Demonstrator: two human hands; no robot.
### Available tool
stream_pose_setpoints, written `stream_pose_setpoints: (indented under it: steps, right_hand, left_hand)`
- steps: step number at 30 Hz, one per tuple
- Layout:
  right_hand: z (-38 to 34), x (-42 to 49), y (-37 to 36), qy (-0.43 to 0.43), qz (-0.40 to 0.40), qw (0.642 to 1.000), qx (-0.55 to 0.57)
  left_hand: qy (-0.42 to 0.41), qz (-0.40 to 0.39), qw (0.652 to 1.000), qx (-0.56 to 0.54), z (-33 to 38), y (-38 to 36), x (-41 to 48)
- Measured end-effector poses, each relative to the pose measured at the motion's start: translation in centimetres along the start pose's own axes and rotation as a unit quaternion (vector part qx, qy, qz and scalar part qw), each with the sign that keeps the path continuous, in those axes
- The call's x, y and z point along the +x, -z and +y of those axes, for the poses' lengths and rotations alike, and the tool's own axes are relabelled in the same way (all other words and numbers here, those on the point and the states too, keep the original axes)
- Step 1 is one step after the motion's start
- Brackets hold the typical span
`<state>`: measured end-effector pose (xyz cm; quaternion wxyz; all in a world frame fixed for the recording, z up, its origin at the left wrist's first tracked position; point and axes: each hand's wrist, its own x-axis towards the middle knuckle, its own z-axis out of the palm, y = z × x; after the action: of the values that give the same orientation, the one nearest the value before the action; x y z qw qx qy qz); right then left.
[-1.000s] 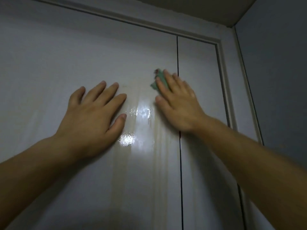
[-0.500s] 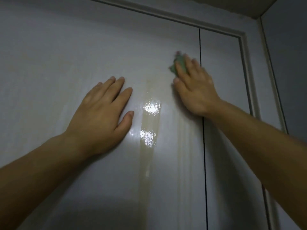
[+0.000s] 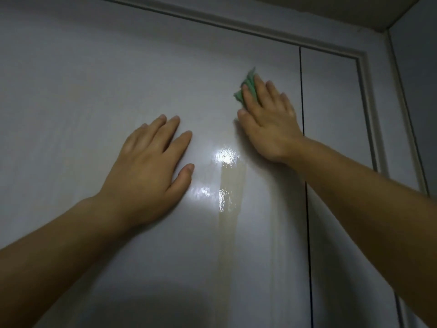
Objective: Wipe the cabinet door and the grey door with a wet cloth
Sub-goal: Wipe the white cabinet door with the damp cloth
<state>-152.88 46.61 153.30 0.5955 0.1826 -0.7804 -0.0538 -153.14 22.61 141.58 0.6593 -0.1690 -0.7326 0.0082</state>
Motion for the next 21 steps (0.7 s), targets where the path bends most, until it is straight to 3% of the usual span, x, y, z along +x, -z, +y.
stream_pose_setpoints:
  steps: [5,7,10,12,18,21]
  right_hand:
    - [-4.2,-6.5,-2.0,0.161,-0.03,0.986,-0.032]
    - [-2.4,-4.4,-1.3,0.141,-0.017,0.989,-0.048]
    - [-0.2,0.6,0.2,0.009,-0.005,0.999,-0.031]
    - [-1.3,1.4,0.0,-0.023,-0.004,1.0,-0.011]
    - [-7.7,-3.9,-2.4,0.166,-0.022,0.985,-0.052]
    - [-6.1,0.3,-1.4,0.111,-0.006,0.992,-0.062]
  left_hand:
    - [-0.011,-0.014,1.0,-0.005,-0.5,-0.1,-0.1]
    - [-0.009,-0.019,1.0,-0.017,-0.8,0.1,-0.3]
    - [0.006,-0.015,1.0,0.005,-2.0,0.7,-0.7]
    - [0.034,-0.01,0.999,0.03,-3.2,1.2,-1.2]
    - [0.086,-0.046,0.994,0.043,-5.8,1.6,-2.2]
    - [0.084,-0.042,0.995,0.027,-5.7,1.7,-2.1]
